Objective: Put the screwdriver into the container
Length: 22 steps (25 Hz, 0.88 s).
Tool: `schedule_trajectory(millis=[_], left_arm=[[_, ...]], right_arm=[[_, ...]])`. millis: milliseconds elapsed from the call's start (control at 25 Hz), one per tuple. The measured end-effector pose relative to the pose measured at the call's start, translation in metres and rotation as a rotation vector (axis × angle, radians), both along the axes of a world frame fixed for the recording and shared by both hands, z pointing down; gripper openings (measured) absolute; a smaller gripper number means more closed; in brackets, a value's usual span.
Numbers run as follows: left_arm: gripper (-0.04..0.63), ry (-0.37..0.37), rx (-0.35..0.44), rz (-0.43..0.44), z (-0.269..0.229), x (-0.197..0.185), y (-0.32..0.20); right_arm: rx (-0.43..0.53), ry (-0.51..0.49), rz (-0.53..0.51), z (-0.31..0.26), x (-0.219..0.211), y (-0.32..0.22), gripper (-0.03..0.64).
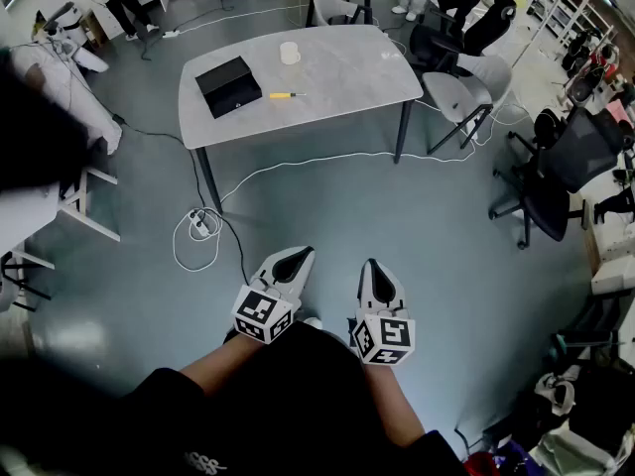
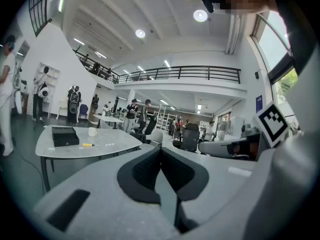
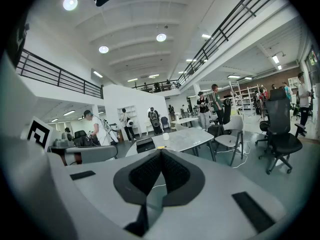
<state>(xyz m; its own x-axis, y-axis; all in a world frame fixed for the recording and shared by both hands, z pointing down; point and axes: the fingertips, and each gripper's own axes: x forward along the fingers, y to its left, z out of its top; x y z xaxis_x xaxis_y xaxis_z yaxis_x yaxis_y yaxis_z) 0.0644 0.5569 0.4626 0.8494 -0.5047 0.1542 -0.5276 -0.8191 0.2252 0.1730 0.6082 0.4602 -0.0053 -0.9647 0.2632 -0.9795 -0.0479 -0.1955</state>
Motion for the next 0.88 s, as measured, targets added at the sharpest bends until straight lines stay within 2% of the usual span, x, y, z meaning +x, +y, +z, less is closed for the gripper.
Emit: schedule_trajectory(millis=[120,400,680,880], left_arm=[[0.015,0.023,-0.017,0.012,0.001,0.008,-0.011],[0.015,0.015,-0.023,0.045,0.012,0.022,-0.042],[0.015,-0.022,-0.001,0.056,0.016,0.027,-0.119],[0.015,-0.013,-0.037,0.088,0.021,0.026,-0.19]], right_arm=[[0.002,-0.025,0.012,0.005,0.006,-0.009,0.008],[-0.006,-0.114,0.025,0.022,0.017,-0.039,0.008],[-0.013,-0.061,-0.006,0.014,0.019,-0.105,0.008],[-0.03,-0.031,-0.001,0.01,0.018,-0.181,0.008]])
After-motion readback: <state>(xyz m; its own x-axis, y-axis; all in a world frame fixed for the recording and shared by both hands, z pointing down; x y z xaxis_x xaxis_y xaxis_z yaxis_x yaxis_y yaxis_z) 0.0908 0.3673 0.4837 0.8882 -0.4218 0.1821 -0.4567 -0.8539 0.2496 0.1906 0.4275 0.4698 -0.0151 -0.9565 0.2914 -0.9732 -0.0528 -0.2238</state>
